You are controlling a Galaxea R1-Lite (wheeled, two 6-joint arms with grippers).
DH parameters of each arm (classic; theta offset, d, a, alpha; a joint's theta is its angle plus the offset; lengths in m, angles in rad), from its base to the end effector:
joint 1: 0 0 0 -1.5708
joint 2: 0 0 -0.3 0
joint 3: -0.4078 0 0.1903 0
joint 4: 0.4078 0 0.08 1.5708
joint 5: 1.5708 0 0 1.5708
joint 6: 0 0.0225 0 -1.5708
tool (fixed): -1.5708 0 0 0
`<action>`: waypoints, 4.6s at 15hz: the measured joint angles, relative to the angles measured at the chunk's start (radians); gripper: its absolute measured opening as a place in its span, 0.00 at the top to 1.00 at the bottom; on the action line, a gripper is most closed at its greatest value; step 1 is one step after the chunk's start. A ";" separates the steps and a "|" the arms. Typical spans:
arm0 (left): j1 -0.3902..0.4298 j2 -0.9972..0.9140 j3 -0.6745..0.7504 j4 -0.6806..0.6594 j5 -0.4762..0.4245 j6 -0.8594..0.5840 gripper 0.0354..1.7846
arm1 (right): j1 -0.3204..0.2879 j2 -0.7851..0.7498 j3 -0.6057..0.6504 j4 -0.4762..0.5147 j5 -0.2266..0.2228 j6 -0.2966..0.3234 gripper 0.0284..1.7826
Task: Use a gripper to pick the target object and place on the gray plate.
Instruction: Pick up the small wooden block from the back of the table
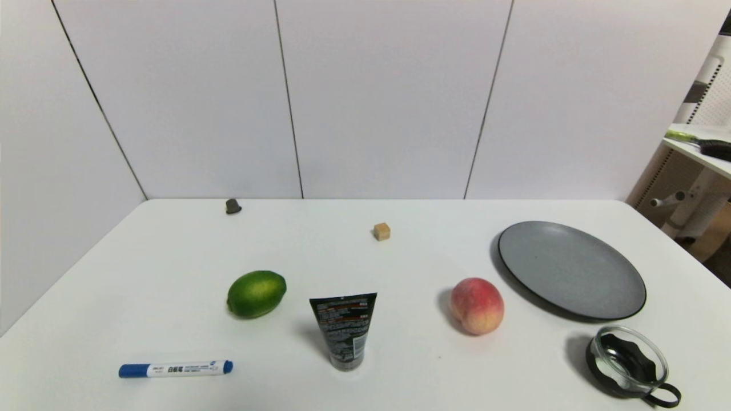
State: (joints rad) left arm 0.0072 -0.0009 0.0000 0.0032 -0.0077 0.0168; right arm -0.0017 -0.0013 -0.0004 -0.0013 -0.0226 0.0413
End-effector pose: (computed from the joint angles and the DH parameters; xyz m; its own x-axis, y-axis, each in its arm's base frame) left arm -0.0229 -0.0003 0.0751 1.0000 -0.0005 -0.0023 0.0005 0.9999 0.0168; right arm -0.0229 -0.0005 0.0757 0.9997 -0.0243 0.0030 0.0242 0.9989 0.0414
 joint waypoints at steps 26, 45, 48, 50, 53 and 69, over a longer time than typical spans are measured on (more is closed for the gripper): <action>0.000 0.000 0.000 0.000 0.000 0.000 0.06 | 0.233 1.098 -1.031 0.243 0.168 -0.004 0.04; 0.000 0.000 0.000 0.000 0.000 0.000 0.06 | 0.591 2.142 -1.748 0.225 0.086 -0.012 0.04; 0.000 0.000 0.000 0.000 0.000 0.000 0.06 | 0.619 2.210 -1.801 0.219 -0.046 -0.018 0.04; 0.000 0.000 0.000 0.000 0.000 0.000 0.06 | 0.629 2.246 -1.817 0.215 -0.073 -0.030 0.04; 0.000 0.000 0.000 0.000 0.000 0.000 0.06 | 0.633 2.295 -1.844 0.210 -0.074 -0.029 0.04; 0.000 0.000 0.000 0.000 0.000 0.000 0.06 | 0.622 2.387 -1.891 0.165 -0.076 -0.018 0.30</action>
State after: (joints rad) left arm 0.0072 -0.0009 0.0000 0.0032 -0.0072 0.0168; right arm 0.6204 2.3855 -1.8915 0.1638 -0.0989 0.0234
